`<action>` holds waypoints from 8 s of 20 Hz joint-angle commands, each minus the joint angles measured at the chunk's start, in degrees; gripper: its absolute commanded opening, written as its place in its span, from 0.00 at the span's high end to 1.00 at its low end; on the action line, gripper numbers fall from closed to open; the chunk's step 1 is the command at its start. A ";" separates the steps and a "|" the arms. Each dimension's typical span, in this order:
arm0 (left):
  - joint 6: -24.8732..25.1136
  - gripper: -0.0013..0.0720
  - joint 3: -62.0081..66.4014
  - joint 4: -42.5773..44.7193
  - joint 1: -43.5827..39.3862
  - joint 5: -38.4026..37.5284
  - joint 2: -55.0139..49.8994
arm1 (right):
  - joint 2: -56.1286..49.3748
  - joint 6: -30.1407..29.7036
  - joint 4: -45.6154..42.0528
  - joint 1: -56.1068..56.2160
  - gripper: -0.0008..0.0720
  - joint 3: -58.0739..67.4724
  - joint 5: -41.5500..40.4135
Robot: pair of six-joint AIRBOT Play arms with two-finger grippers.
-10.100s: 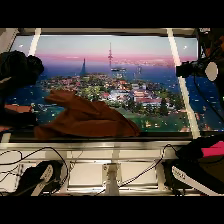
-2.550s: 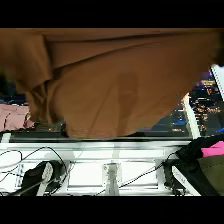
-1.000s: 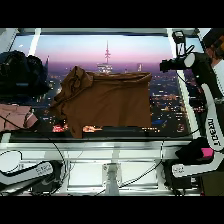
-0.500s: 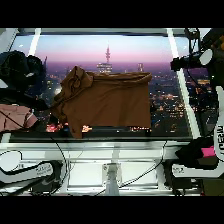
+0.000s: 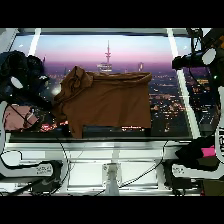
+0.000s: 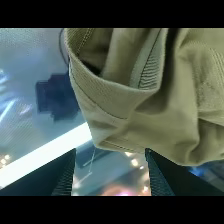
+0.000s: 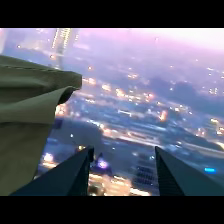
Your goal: Fold the clothes and pants, and hang the long-sleeved shirts on hangers.
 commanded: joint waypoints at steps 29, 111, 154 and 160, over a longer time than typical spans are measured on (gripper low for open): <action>-1.97 0.97 0.24 -22.75 7.61 -5.20 15.37 | -0.07 0.02 5.05 -1.75 0.48 -5.44 14.38; -19.28 0.96 2.89 -63.84 5.25 15.69 14.47 | 5.18 5.68 12.17 2.01 0.98 -4.37 -10.34; -7.17 0.15 2.93 -28.11 2.84 10.05 -7.89 | -7.93 6.69 6.64 -0.92 0.37 -4.31 -5.70; -7.15 0.22 2.93 -29.00 1.79 12.46 -12.04 | -7.93 6.69 6.64 -0.92 0.37 -4.31 -5.66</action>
